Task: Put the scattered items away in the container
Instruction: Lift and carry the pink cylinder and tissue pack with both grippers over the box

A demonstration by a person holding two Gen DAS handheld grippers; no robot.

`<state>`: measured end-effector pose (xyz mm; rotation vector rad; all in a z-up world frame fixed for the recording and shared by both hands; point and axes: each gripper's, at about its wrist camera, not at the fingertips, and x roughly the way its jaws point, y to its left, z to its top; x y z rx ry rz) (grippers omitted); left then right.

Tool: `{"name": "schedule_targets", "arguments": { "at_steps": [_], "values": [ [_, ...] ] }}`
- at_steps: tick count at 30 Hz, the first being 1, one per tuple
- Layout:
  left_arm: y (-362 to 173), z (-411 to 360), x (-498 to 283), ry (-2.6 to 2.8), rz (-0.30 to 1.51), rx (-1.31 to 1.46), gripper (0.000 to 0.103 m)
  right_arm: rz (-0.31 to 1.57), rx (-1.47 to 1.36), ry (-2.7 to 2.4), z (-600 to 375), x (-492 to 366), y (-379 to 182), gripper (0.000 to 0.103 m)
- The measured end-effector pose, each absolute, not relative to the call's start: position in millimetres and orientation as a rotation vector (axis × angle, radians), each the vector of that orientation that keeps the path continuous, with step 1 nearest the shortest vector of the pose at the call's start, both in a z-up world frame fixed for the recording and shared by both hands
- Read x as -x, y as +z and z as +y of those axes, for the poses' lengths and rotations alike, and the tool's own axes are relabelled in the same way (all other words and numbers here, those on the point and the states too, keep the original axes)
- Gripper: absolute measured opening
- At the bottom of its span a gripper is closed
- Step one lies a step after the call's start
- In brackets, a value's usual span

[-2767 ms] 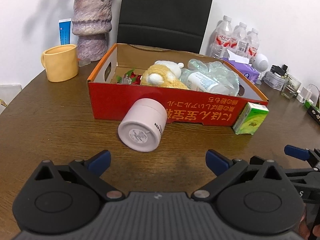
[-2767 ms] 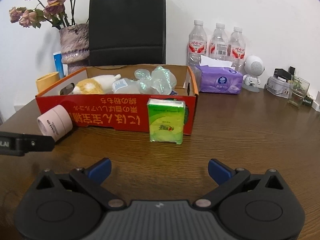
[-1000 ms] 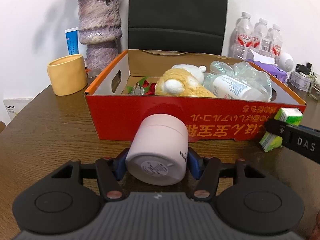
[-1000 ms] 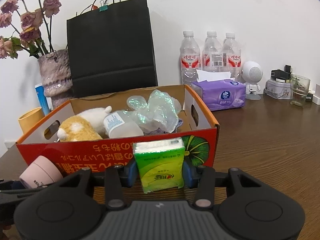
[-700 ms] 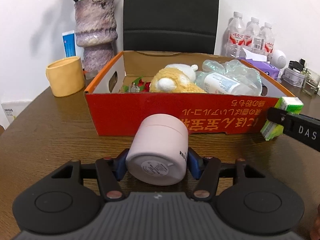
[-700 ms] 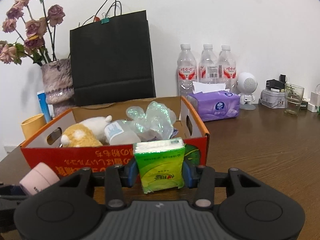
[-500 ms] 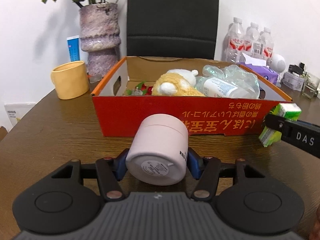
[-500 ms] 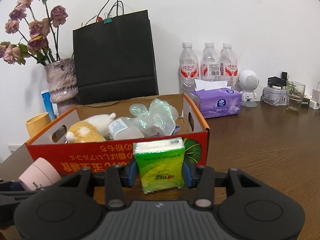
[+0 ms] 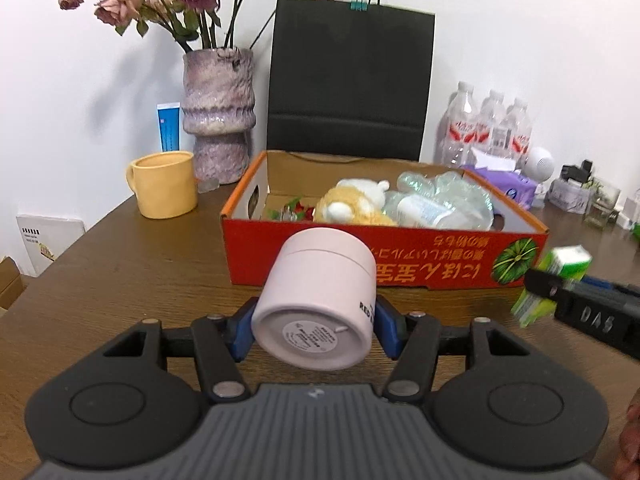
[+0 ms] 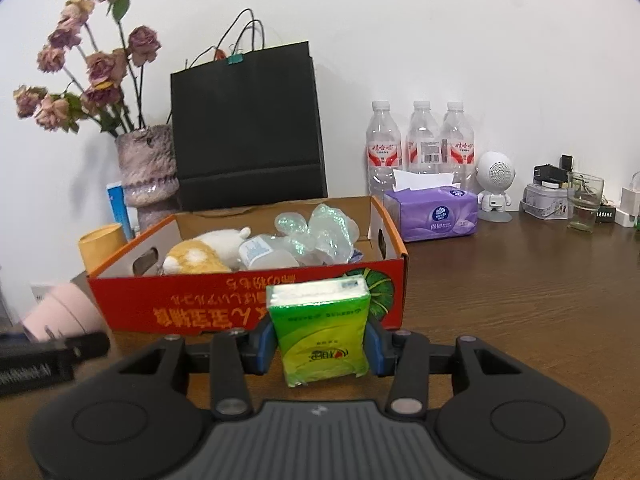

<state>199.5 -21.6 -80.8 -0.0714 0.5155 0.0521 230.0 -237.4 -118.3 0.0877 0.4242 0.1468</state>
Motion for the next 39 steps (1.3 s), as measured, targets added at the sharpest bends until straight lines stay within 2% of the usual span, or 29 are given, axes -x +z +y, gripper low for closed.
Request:
{"name": "schedule_targets", "arguments": {
  "at_steps": [6,17,39],
  "values": [
    [-61.7,-16.9,-190.0,-0.002,0.560,0.093,0.060,0.442,-0.099,0.168,-243.4,-217.0,-106.8,0.043],
    [-13.2,-11.5,-189.5,-0.064,0.577,0.096,0.060,0.417,-0.064,0.196,-256.5,-208.2,-49.3,0.043],
    [78.3,-13.3,-226.9,-0.071,0.535,0.072,0.060,0.479,0.038,0.233,-244.2,-263.4,49.0,0.043]
  ]
}}
